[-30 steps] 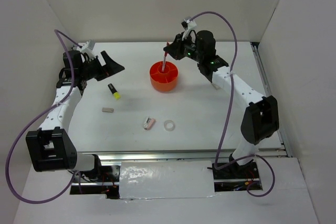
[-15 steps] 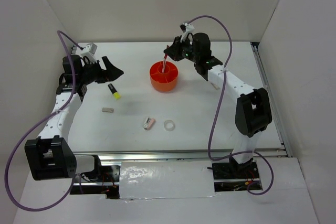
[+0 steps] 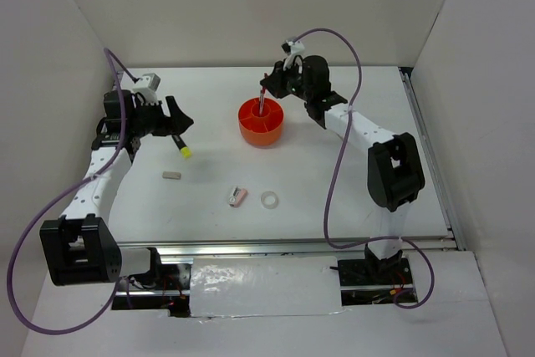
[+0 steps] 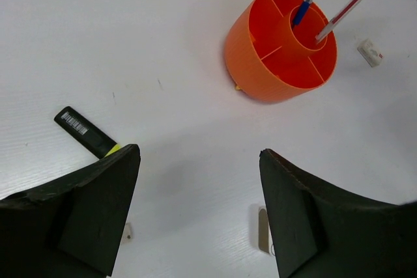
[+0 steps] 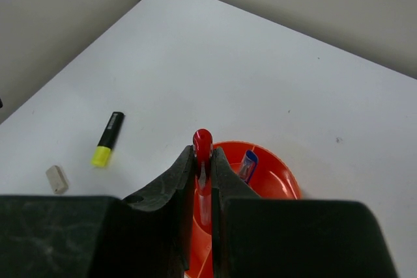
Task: Sort the stationery into containers
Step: Place the pen in the storage box, then pick up the pen from the center of the board.
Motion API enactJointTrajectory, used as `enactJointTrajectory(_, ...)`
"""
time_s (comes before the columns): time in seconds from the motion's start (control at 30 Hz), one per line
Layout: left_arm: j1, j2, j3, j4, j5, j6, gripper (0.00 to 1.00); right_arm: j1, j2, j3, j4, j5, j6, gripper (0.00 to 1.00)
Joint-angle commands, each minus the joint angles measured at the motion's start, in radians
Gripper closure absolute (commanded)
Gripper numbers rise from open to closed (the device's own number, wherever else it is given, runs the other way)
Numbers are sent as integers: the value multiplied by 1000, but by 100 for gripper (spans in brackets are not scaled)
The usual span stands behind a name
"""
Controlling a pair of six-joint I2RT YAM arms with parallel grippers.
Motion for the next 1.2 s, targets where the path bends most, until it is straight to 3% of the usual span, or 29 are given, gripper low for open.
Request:
enactJointTrajectory(0.0,8,-4,-12,27,-3,55,14,1,29,68,87,26,-25,98)
enactJointTrajectory(0.23,26,17,-14,24,23,79,15,-4,29,115,61,9,-9,99)
enactJointTrajectory(0.3,33,16,-7,30,60,125,11,-4,32,102,67,12,-35,98)
enactJointTrajectory(0.4,48,34,35,-48,193,368,9,-5,37,73,64,11,-63,85)
enactJointTrajectory(0.5,57,114,112,-196,353,749,12,-1,32,34,72,9,-89,78)
enactJointTrajectory(0.63,45,258,316,-512,384,1077,16,1,44,11,72,3,-114,67)
enactJointTrajectory(0.67,45,327,354,-589,390,1160,17,1,47,11,64,2,-118,59)
enactJointTrajectory(0.7,40,362,400,-681,396,1385,17,2,52,17,63,-1,-118,53)
enactJointTrajectory(0.73,30,405,492,-862,377,1506,18,4,58,22,57,0,-117,47)
enactJointTrajectory(0.77,23,481,532,-937,351,1685,19,4,61,25,45,0,-114,41)
enactJointTrajectory(0.83,8,542,630,-1058,280,1803,24,4,58,26,37,-1,-100,35)
enactJointTrajectory(0.93,-7,602,651,-1087,193,1987,32,-1,41,39,18,-6,-69,34)
enactJointTrajectory(1.07,-50,547,478,-875,42,2163,38,-27,-12,59,-38,-44,-14,34)
enactJointTrajectory(1.17,-76,565,463,-855,-38,2256,41,-57,-51,68,-90,-80,15,34)
